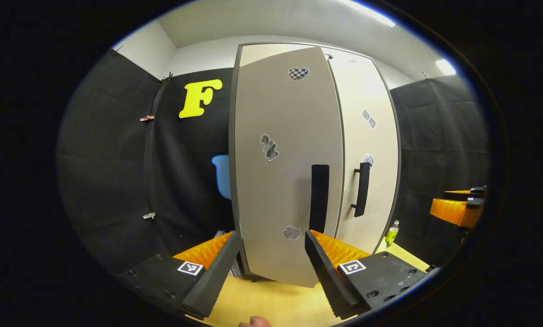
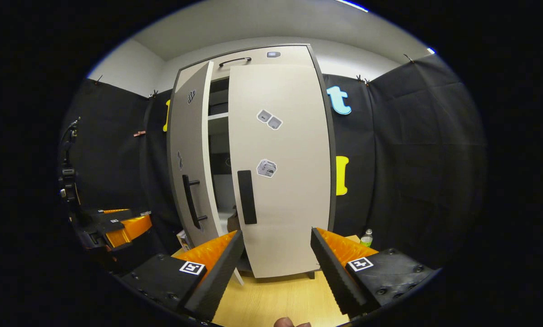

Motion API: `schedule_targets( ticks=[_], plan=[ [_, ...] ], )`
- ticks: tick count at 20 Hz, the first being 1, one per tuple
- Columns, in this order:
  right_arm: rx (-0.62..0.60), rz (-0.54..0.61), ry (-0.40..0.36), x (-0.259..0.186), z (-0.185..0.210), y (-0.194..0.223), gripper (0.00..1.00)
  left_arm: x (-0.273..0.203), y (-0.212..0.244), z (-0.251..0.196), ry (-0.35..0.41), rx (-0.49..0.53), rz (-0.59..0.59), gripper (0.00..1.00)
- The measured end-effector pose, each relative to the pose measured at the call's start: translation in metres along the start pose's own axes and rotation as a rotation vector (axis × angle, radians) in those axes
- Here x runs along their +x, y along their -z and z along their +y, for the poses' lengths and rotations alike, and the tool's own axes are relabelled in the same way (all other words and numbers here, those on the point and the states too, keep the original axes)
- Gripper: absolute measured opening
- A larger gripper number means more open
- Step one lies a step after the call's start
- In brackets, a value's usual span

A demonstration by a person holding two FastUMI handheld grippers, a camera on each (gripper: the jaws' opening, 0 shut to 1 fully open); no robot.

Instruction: Grab one shoe with the right hand and put it into the shoe cabinet, grab the other shoe with the left hand and put it into the shoe cabinet; then close the right door with the right hand and the left door with the left hand.

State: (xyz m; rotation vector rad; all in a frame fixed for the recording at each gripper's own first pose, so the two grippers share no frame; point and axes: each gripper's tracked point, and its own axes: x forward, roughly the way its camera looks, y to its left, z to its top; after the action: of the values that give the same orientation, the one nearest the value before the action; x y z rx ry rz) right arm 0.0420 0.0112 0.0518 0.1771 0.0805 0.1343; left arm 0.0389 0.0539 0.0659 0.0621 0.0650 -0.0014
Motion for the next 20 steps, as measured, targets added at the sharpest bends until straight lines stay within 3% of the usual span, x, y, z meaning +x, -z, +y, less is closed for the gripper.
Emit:
schedule_targets(
  ticks=[5,20],
  plan=[
    [-0.006,-0.011,0.036,-0.01,0.001,0.002,0.98,-0.023,-0.001,-0.002,-0.002,0.004,-0.017,0.93],
    [-0.069,-0.028,-0.005,-0.025,0.027,0.008,0.98,-0.047,-0.002,-0.008,0.01,-0.017,-0.029,0.93]
  ],
)
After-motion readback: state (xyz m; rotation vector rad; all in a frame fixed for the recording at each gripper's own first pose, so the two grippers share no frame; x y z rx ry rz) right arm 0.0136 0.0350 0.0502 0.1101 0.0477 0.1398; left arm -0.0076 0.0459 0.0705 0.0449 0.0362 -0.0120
